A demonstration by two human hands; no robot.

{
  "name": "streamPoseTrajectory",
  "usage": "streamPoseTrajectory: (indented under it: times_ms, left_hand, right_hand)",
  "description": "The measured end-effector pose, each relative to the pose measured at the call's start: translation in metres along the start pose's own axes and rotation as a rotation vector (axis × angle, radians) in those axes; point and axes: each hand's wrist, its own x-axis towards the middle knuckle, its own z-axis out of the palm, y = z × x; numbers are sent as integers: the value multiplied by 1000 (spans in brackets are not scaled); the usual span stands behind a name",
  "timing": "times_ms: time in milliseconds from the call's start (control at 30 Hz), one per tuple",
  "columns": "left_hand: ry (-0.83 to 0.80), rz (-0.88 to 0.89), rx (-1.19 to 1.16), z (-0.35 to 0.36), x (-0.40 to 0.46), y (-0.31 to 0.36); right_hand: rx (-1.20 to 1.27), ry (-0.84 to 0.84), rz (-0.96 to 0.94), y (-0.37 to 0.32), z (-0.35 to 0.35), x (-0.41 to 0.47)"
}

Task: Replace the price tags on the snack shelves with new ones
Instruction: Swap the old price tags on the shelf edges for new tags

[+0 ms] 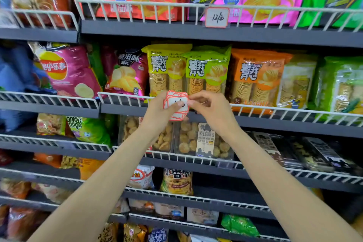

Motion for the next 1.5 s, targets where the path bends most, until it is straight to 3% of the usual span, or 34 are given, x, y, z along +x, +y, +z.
streamPoseTrajectory:
  times_ms: [367,500,600,833,1067,1333,1500]
  left_hand:
    - [-45,12,-30,-152,-40,-2]
    - [-57,28,97,-236,-57,-8]
    - [-31,63,150,-300,-65,-17]
    - [100,39,29,-410,-76,-29]
    - [143,88,105,-495,-55,-50]
    - [160,69,33,-578,-16,-75]
    - [144,87,160,-626,2,-86]
  right_hand:
    - [85,-2,29,-98,119,5]
    - [95,-11,56,-142,189,5]
    - [94,0,67,-176,244,1]
    - [78,-6,17,-244,345,16]
    - [107,-45,15,-270,426,52]
    - [173,-141,35,-282,506,111]
    - [145,-144,30,-290,549,135]
